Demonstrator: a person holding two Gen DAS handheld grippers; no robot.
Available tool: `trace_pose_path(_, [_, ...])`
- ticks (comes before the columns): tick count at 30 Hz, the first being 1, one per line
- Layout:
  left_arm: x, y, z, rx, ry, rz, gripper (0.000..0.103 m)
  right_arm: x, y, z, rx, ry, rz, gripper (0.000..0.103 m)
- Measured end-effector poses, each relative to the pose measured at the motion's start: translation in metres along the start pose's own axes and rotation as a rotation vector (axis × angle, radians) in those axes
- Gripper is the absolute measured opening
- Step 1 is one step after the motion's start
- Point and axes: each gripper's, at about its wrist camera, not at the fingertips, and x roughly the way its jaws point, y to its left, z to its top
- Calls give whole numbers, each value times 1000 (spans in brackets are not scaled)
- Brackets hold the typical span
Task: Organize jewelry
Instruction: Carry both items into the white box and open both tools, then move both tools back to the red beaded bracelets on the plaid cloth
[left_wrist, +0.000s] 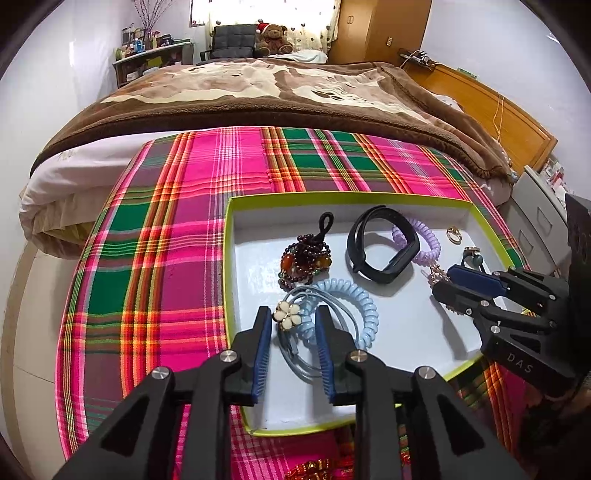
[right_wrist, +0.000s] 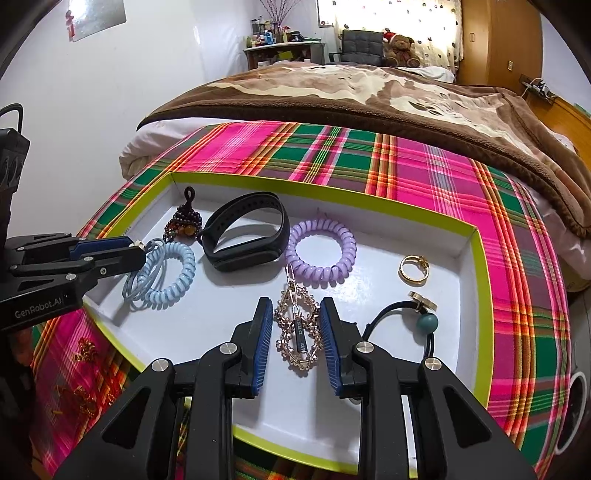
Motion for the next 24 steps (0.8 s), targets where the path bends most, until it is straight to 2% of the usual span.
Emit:
trace_pose_path(13, [-13, -2, -3, -15, -26, -45, 42, -10, 0, -1, 19, -25, -4, 28])
trace_pose_path(15, [-18, -3, -4, -10, -36, -46, 42, -13, 1, -2, 21, -32, -1, 31])
trace_pose_path(17, [-24, -3, -6, -8, -49, -50, 42, -18, 2, -3, 21, -45, 2, 41])
trace_pose_path(24, [-52, 4, -17, -37, -104, -61, 45, -41, 15, -10, 16, -84, 25, 41])
